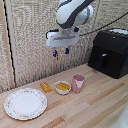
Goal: Carefully navigate your gripper to the air fryer's handle. Confidently seize the handle using your gripper. Gradually bring the handle toward yourself to access the air fryer.
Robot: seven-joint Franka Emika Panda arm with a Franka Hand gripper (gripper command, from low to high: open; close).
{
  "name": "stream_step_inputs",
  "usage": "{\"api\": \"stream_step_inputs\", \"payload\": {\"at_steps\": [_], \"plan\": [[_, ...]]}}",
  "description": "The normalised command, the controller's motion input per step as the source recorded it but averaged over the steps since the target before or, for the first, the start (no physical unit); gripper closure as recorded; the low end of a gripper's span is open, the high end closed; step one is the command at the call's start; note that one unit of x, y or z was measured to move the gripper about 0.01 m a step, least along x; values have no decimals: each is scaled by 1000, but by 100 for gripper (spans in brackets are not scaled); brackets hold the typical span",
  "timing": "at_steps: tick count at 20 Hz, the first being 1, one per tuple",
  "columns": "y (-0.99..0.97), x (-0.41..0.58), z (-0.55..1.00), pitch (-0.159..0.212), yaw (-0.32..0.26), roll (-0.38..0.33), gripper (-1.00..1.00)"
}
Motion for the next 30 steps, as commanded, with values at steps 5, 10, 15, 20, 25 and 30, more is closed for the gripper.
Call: {"api": "stream_step_inputs", "payload": {"at_steps": [5, 10, 15, 20, 25, 30], "plan": [[-17, 149, 8, -22, -375, -79, -100], [-18, 150, 9, -21, -375, -79, -100], [-22, 175, 30, -39, -367, -88, -100], [-51, 297, 95, -65, -278, -228, -100], [-89, 234, -7, -4, -221, -361, -100], [-114, 143, -66, 12, -203, -375, -100]]}}
